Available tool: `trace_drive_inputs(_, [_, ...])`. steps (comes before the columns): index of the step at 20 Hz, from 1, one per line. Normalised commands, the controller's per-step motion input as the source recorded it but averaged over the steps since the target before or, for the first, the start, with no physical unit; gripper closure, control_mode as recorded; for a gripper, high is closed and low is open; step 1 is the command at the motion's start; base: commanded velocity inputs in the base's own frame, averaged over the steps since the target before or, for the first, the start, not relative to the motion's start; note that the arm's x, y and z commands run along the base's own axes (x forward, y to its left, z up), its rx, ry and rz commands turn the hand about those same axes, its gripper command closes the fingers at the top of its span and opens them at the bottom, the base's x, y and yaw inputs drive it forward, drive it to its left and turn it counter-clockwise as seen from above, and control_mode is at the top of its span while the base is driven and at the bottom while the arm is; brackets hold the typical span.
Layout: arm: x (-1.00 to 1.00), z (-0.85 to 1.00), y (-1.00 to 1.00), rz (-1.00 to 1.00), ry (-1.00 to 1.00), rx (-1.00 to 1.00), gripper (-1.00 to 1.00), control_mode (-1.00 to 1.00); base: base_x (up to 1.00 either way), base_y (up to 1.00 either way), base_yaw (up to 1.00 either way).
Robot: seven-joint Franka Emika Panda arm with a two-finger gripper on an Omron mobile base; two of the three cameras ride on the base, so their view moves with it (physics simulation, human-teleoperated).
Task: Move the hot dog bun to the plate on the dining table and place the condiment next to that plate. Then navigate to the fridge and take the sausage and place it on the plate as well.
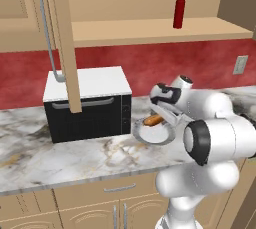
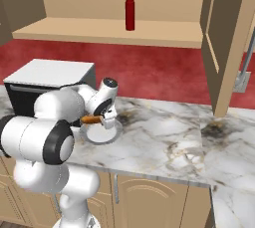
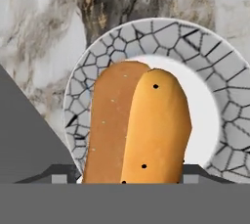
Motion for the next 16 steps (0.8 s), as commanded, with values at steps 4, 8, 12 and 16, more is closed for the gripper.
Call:
trace_drive_inputs(4, [-0.17,1.00,-0.04,0.17,0.11,-0.01,1.00,-1.00,0.00,0.00,0.00])
trace_drive_inputs(8, [-0.04,0.96,-0.16,0.25,0.21,-0.14,1.00,-1.00,0.00,0.00,0.00])
trace_drive_inputs(12, [-0.01,0.54,-0.23,0.25,0.17,-0.28,1.00,-1.00,0.00,0.00,0.00])
trace_drive_inputs(16, [-0.04,0.08,-0.37,0.25,0.11,-0.29,1.00,-1.00,0.00,0.00,0.00])
